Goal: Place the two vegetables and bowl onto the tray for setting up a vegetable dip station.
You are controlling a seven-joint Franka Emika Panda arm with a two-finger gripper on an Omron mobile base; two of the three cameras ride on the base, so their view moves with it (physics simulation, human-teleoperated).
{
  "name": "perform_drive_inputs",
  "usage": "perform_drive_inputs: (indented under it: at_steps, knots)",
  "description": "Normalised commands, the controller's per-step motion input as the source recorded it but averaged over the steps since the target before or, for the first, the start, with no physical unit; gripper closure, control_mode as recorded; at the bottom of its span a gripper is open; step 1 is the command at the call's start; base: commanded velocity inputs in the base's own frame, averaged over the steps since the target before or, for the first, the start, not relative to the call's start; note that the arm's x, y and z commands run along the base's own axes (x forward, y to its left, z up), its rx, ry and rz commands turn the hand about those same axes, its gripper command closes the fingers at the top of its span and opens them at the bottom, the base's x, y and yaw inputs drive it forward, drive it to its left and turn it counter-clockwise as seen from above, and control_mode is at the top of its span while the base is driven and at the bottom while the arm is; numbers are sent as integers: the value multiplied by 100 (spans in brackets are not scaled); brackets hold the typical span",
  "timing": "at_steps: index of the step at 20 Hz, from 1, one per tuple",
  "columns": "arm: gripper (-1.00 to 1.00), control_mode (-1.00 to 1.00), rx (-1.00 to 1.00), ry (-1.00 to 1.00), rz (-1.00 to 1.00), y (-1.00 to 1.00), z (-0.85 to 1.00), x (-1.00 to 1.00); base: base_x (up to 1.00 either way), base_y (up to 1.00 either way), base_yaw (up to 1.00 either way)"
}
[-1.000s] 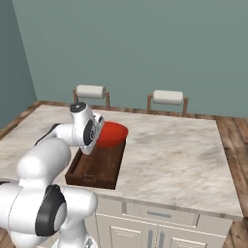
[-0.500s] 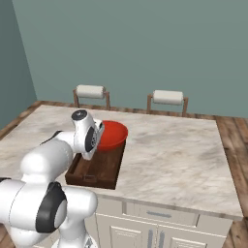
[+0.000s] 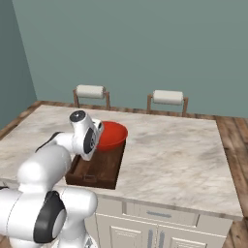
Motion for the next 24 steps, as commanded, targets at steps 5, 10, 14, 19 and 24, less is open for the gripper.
perform_drive_inputs:
  at_steps: [5, 10, 14, 19, 24]
  knots:
    - [100, -100, 0, -16, 1, 0, 7, -39, 0, 0, 0]
    - [100, -100, 0, -17, 2, 0, 0, -36, 0, 0, 0]
    - [100, -100, 0, -18, 3, 0, 0, -28, 0, 0, 0]
    - [100, -100, 0, -14, 2, 0, 0, -30, 0, 0, 0]
    - [100, -100, 0, -1, 3, 0, 0, -37, 0, 0, 0]
